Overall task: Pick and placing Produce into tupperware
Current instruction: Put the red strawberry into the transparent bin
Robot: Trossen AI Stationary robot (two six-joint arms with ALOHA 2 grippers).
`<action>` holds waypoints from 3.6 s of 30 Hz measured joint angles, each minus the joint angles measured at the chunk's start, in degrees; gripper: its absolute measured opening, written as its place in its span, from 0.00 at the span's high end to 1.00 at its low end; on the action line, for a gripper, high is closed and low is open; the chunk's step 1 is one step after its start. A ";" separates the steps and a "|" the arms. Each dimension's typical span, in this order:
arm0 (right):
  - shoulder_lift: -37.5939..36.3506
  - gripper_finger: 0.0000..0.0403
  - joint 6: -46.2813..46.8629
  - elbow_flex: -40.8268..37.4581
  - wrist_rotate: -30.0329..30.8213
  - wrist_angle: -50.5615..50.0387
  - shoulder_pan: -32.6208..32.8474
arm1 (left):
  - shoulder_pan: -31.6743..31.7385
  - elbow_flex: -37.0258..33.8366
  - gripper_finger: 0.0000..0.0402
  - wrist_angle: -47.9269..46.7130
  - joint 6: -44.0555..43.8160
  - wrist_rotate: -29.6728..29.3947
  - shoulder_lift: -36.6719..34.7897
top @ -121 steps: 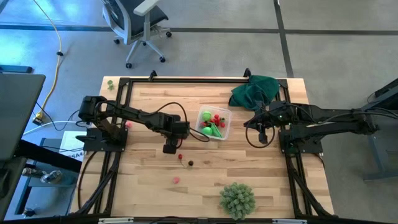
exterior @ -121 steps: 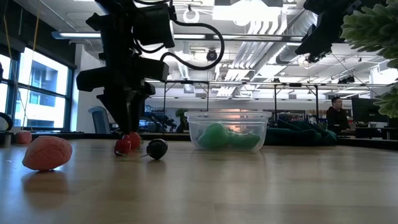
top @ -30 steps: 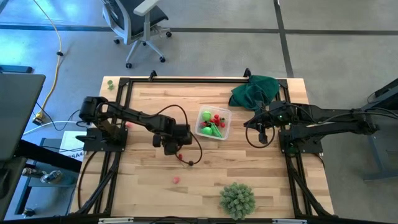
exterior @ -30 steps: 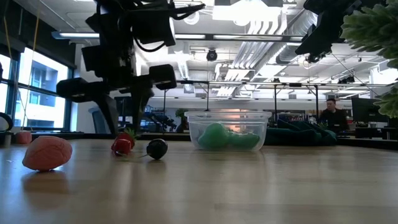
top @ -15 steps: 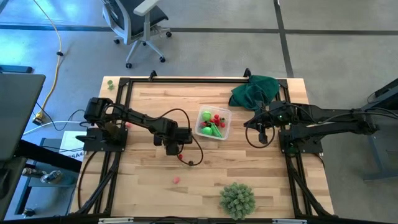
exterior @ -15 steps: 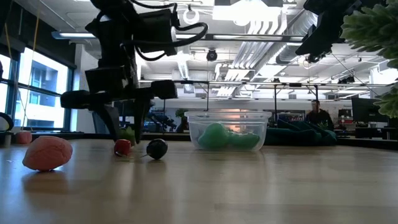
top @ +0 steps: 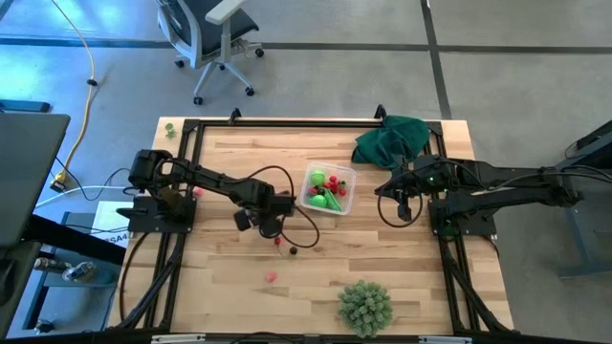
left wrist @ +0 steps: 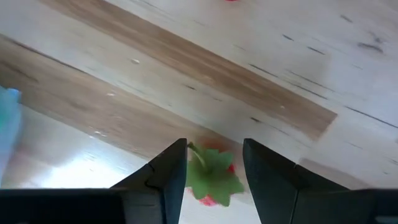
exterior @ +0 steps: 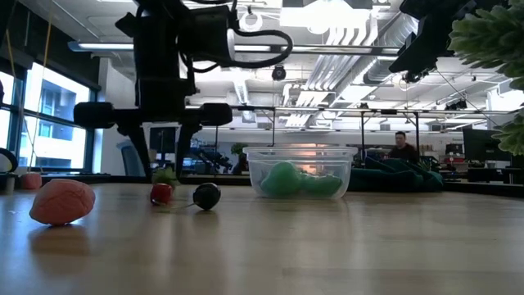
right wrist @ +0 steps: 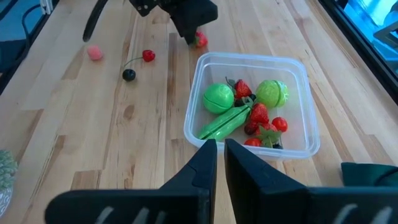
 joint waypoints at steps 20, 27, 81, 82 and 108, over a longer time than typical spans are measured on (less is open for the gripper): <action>0.00 0.94 0.01 0.00 0.01 0.00 -0.01 | 0.00 0.00 0.63 2.75 -6.07 -2.34 0.00; 0.00 0.94 -0.01 -0.01 0.01 0.02 0.01 | 0.00 0.00 0.63 5.71 -6.36 -1.92 0.00; 0.00 0.94 -0.01 0.00 0.01 0.02 0.00 | 5.42 -0.57 0.33 -0.31 -10.38 1.77 -0.07; 0.00 0.94 -0.01 -0.02 0.01 0.02 -0.01 | 5.91 -0.57 0.33 -0.24 -9.69 2.75 -0.07; 0.02 0.94 0.01 0.00 -0.01 0.02 0.01 | 9.40 -4.65 0.41 4.65 -6.85 7.98 0.39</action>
